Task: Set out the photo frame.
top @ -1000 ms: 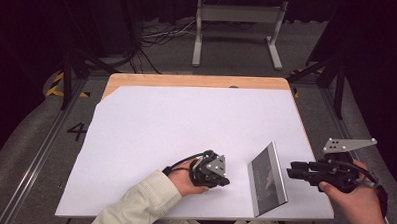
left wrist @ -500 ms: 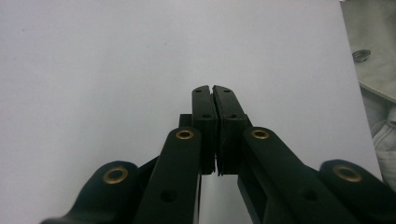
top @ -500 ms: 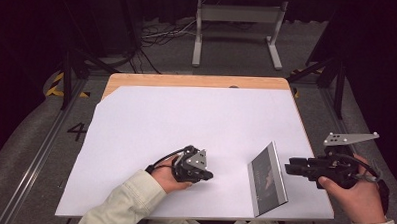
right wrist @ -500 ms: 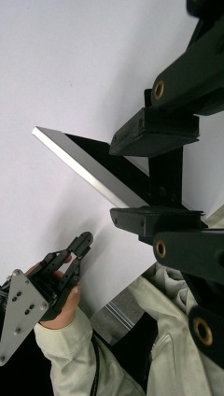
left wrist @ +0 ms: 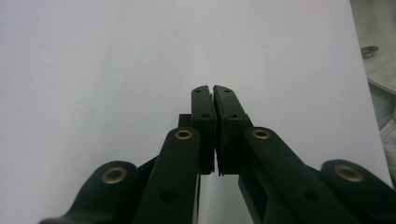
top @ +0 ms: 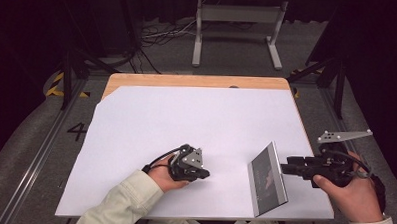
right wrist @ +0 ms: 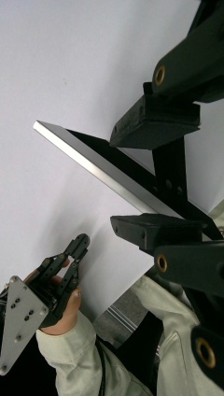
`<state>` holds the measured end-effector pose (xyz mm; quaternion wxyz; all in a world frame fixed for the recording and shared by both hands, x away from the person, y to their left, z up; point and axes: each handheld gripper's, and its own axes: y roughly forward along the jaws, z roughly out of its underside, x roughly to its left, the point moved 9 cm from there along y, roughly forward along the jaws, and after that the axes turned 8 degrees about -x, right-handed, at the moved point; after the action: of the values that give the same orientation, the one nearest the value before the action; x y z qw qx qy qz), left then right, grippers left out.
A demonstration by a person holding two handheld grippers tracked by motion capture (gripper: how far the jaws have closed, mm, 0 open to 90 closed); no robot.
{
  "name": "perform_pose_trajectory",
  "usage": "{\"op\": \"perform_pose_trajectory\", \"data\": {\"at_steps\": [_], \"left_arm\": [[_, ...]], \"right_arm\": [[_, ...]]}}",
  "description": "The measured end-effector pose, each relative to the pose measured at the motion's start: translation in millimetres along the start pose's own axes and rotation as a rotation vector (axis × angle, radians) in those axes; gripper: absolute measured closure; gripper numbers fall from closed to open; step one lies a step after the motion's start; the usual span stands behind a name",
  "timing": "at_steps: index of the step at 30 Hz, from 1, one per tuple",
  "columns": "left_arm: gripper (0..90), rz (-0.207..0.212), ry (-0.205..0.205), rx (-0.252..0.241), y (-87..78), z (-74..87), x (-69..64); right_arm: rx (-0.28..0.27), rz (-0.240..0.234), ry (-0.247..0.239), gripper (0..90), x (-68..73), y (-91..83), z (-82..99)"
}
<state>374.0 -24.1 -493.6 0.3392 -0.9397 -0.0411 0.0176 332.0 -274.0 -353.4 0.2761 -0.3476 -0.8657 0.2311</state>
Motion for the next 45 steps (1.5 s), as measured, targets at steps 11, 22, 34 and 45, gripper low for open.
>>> {"op": "perform_pose_trajectory", "data": {"at_steps": [11, 22, 34, 45], "left_arm": [[87.4, 0.002, 0.004, 0.000, 0.0, 0.1, -0.1], [87.2, 0.001, 0.003, 0.002, 0.0, 0.5, -0.1], [87.0, 0.003, 0.000, 0.005, 0.0, 1.0, -0.2], [87.0, 0.007, 0.003, 0.005, 0.2, 0.7, -0.6]], "right_arm": [[0.024, 0.001, 0.011, 51.3, 3.8, 13.7, 4.1], [0.055, 0.001, 0.003, 50.7, 5.4, 27.4, 10.5], [0.083, 0.015, 0.007, 50.6, 5.8, 36.0, 14.1], [0.121, 0.059, 0.015, 58.5, 9.0, 33.4, 15.5]]}}
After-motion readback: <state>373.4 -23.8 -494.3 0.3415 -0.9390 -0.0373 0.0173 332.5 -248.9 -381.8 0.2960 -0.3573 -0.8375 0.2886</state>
